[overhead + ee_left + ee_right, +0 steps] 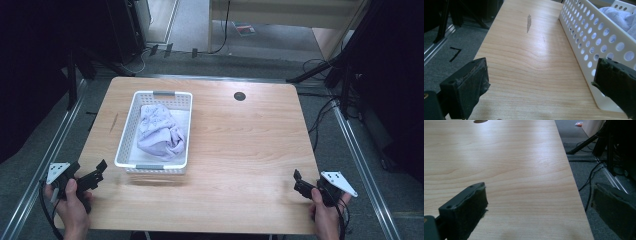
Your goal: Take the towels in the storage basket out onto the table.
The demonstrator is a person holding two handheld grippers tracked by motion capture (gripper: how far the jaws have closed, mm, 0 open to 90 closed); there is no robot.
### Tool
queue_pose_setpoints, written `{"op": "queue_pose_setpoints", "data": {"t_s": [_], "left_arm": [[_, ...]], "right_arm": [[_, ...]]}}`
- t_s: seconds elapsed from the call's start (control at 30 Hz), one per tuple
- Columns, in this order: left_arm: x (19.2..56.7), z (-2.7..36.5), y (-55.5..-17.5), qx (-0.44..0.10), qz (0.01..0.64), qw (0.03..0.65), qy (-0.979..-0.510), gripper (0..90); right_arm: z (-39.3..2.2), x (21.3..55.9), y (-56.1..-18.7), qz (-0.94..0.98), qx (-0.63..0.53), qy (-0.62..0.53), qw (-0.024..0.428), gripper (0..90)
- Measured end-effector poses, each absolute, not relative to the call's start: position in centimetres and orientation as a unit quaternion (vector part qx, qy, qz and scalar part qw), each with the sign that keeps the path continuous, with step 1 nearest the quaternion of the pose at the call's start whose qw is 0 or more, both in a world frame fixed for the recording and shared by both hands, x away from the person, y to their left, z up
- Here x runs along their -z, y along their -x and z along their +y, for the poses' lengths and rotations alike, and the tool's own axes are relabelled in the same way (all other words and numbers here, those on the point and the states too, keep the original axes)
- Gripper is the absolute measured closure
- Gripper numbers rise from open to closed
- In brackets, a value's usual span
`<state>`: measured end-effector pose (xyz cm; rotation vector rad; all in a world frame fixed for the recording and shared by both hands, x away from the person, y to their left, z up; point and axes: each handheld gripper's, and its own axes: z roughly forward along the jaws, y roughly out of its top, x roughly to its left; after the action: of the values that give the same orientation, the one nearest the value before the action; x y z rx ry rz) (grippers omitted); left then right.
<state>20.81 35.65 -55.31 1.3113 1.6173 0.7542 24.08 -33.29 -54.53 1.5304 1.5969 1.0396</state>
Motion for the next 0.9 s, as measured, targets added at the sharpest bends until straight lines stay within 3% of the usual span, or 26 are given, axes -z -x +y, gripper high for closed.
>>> {"op": "queue_pose_setpoints", "data": {"t_s": [0.67,0.9], "left_arm": [[55.2,35.8,-20.9,-0.295,0.664,0.438,-0.53,0.0],[51.4,35.6,-20.9,-0.297,0.66,0.453,-0.52,0.0]], "right_arm": [[-33.3,54.5,-24.1,0.616,-0.398,-0.589,0.34,0.9],[-33.2,54.5,-24.1,0.617,-0.396,-0.589,0.341,0.9]]}}
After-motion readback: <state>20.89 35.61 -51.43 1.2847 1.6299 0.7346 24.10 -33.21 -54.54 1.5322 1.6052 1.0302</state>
